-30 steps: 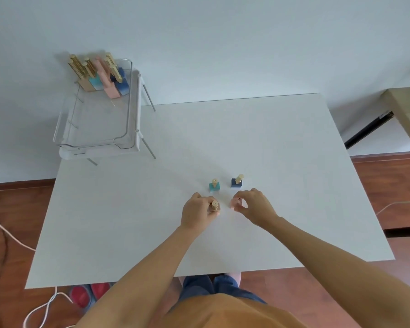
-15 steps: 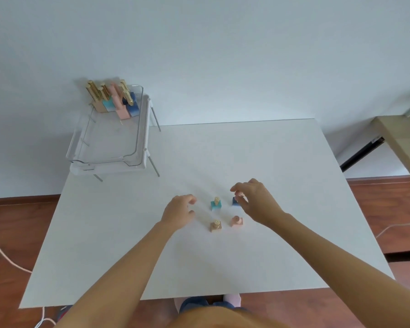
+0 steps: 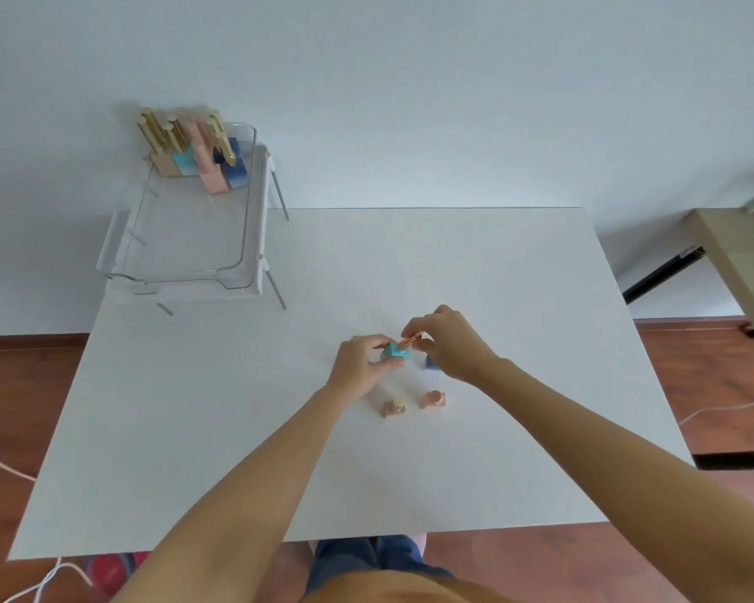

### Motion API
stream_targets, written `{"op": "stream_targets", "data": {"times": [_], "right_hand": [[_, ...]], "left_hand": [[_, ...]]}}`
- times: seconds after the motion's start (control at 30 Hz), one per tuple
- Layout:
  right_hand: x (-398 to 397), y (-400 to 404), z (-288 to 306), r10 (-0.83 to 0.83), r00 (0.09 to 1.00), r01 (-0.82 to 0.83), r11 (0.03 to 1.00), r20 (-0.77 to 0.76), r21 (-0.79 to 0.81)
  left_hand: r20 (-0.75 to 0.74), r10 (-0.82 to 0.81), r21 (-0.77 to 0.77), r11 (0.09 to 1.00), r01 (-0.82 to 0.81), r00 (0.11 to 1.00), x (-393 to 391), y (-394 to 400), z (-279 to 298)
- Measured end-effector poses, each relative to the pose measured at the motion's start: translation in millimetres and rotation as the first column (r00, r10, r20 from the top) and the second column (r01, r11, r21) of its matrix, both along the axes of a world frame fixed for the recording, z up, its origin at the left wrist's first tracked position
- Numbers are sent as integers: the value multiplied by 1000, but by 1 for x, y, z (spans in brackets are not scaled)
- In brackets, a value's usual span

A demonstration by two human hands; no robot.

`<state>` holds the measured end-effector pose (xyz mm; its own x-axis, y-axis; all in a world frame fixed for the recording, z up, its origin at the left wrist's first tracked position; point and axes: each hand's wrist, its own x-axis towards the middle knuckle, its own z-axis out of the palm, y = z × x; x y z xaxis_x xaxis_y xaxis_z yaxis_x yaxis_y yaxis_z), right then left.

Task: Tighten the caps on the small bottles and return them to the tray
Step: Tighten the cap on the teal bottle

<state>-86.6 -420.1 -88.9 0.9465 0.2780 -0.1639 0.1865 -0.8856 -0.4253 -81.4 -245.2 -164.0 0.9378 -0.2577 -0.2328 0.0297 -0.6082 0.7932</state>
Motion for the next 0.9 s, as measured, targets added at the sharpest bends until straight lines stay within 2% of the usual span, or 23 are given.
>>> {"op": "stream_targets", "data": {"times": [0.1, 0.17, 0.37, 0.47, 0.53, 0.6, 0.77, 0.83, 0.9], "right_hand": [[8, -6, 33, -52, 999, 50, 986, 9, 156], [15, -6, 57, -42, 998, 33, 981, 46, 191], [49, 0, 141, -36, 983, -11, 968, 183, 251], [70, 7, 189, -108, 962, 47, 970, 253, 237], [82, 8, 215, -145, 944, 93, 979, 297, 180], [87, 5, 234, -112, 940, 74, 989, 323, 130], [87, -7, 256, 115, 904, -202, 963, 412, 176], [90, -5, 257, 72, 887, -182, 962, 456, 202], [92, 0, 258, 13, 904, -120, 967, 428, 223]], "left_hand": [[111, -2, -27, 1000, 5, 994, 8, 8, 33], [218, -27, 4, 1000, 27, 976, 15, 13, 57], [457, -29, 33, 999, 15, 889, 49, 19, 144], [547, -15, 4, 1000, 15, 837, 70, 21, 196], [603, -32, 40, 999, 10, 797, 80, 21, 225], [635, -31, 59, 998, -9, 772, 87, 21, 246], [667, -13, 46, 999, -24, 745, 95, 24, 269], [670, -28, 62, 998, -18, 741, 94, 22, 271], [669, -35, 61, 998, -8, 742, 93, 19, 270]]}}
